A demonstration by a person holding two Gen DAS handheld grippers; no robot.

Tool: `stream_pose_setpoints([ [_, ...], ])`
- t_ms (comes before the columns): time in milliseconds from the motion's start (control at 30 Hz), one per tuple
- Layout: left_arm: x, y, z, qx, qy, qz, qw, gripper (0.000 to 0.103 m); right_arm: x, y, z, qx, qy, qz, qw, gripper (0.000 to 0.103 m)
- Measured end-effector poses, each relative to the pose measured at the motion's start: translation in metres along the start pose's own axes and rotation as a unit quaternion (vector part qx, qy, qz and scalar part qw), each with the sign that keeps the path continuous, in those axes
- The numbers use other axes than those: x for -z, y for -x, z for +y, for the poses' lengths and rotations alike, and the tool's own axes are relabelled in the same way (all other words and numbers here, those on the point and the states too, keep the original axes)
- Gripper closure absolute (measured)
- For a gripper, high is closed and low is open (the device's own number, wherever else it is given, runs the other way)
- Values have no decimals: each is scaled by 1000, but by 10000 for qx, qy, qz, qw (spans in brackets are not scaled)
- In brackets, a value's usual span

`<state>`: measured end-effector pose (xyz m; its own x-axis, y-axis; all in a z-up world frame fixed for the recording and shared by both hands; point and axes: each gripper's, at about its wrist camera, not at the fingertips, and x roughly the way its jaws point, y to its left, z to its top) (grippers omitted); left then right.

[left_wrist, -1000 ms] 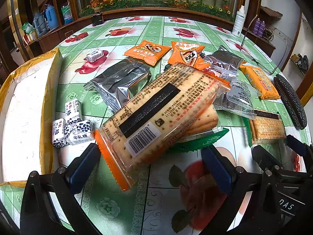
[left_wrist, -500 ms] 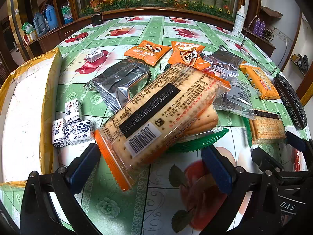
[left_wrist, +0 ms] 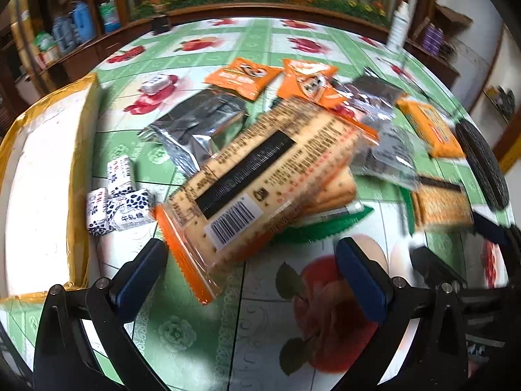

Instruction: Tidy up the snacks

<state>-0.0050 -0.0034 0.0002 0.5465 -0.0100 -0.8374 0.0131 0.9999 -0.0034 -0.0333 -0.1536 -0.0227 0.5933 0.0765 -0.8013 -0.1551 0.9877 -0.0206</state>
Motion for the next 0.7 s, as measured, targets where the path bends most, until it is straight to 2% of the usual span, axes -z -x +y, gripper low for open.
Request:
stream_pose_setpoints([
  [100,6,9,1,-31,-75,22,10000,2,0,0,0,-1,-2,-2,10000,0],
  [267,6,49,19,497,-283,-272,9980,2,0,0,1,-2,3,-8,10000,0],
  [333,-3,63,32,480,-394,-453,9970,2,0,0,0,-2,2,-8,10000,0],
  [433,-25,71,63,151,-218,-530,9982,3,1,1,0,-11,14,-5,10000,0],
  [467,-32,69,74,115,-152,-496,9986,6,1,1,1,-15,22,-2,10000,0],
  [533,-43,62,89,144,-52,-327,9993,27,1,1,1,-21,29,3,10000,0],
  [567,-48,56,95,178,11,-211,9996,45,1,1,1,-22,31,6,10000,0],
  [600,-54,50,99,267,61,-97,9996,58,1,1,1,-21,31,4,10000,0],
  [700,-63,38,106,307,82,39,9995,61,1,1,1,-20,34,5,10000,0],
])
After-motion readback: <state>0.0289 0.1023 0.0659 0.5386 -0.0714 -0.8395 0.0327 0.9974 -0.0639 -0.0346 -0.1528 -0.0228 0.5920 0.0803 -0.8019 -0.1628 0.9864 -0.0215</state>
